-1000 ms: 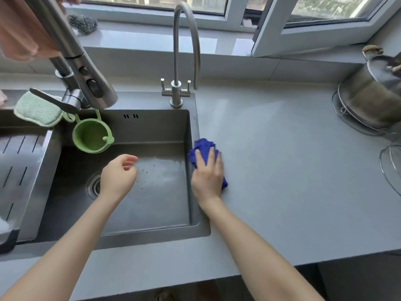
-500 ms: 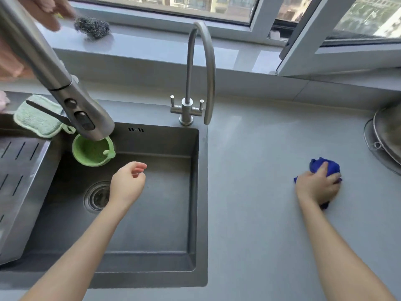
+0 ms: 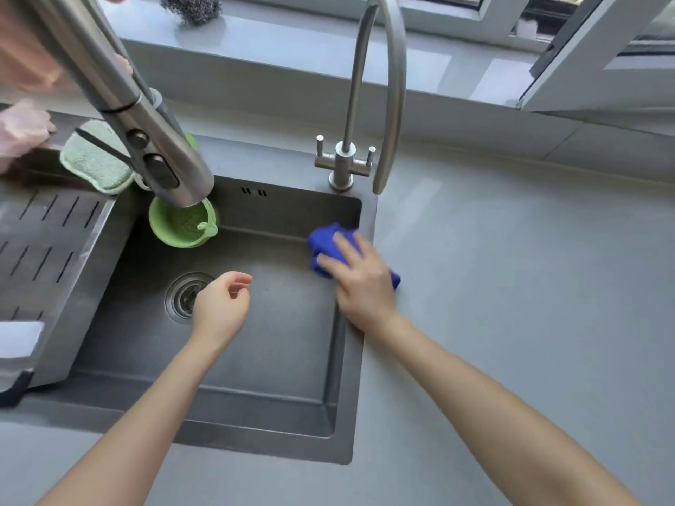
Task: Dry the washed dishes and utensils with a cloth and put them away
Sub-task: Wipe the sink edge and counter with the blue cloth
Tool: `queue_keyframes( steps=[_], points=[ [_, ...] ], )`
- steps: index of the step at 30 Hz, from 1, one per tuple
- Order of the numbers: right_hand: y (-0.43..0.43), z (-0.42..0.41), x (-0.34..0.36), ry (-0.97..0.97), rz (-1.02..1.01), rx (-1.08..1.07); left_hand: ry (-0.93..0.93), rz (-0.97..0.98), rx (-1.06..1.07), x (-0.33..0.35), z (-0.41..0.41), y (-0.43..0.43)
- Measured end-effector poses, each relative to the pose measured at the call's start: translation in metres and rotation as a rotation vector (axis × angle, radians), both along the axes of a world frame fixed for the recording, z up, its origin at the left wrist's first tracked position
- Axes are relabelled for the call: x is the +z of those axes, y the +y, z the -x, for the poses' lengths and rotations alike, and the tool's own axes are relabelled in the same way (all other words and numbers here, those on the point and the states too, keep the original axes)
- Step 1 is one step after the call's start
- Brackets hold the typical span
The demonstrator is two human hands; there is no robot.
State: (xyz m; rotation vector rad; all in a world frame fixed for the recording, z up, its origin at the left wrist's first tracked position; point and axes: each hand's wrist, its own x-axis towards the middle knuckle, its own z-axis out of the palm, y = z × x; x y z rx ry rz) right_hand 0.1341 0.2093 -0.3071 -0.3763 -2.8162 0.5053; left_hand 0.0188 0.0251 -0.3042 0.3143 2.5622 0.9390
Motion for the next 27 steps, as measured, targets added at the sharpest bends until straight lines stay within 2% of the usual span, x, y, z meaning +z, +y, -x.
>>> queue_keyframes(
  steps=[2,3,4,7,9,11,12,14,18,20,22,23,25,27],
  points=[
    [-0.016,-0.035,0.002,-0.006,-0.015,0.228,0.005,0.016,-0.061,0.000,-0.008,-0.007],
    [-0.015,-0.052,0.004,0.002,0.001,0.228,0.012,0.034,-0.105,0.000,-0.012,-0.014],
    [-0.005,-0.068,0.008,0.029,0.031,0.132,0.027,0.056,-0.155,-0.002,-0.015,-0.022],
    [0.061,-0.117,0.015,0.131,0.095,-0.510,0.089,0.157,-0.308,-0.006,-0.019,-0.052],
    [0.115,-0.153,0.016,0.052,0.108,-0.906,0.112,0.229,-0.379,-0.009,-0.016,-0.073],
    [0.146,-0.170,0.013,-0.065,0.132,-1.173,0.107,0.266,-0.391,-0.013,-0.016,-0.093],
    [0.149,-0.167,0.010,-0.094,0.117,-1.228,0.100,0.272,-0.392,-0.016,-0.017,-0.103],
    [0.128,-0.136,0.002,-0.119,0.063,-1.155,0.081,0.276,-0.396,-0.022,-0.020,-0.116],
    [0.009,-0.047,-0.008,-0.081,0.044,-0.592,0.102,0.231,-0.366,-0.026,-0.018,-0.118],
    [-0.056,-0.033,-0.002,-0.060,0.113,-0.319,0.095,0.221,-0.395,-0.029,-0.018,-0.119],
    [-0.092,-0.055,0.005,0.003,0.236,-0.194,0.079,0.244,-0.411,-0.034,-0.016,-0.123],
    [-0.099,-0.074,0.010,0.063,0.296,-0.258,0.066,0.253,-0.414,-0.035,-0.015,-0.125],
    [-0.096,-0.125,0.019,0.158,0.332,-0.580,0.044,0.261,-0.425,-0.036,-0.015,-0.125],
    [-0.083,-0.187,0.021,0.100,0.294,-0.932,0.038,0.261,-0.434,-0.035,-0.015,-0.123]
  ],
)
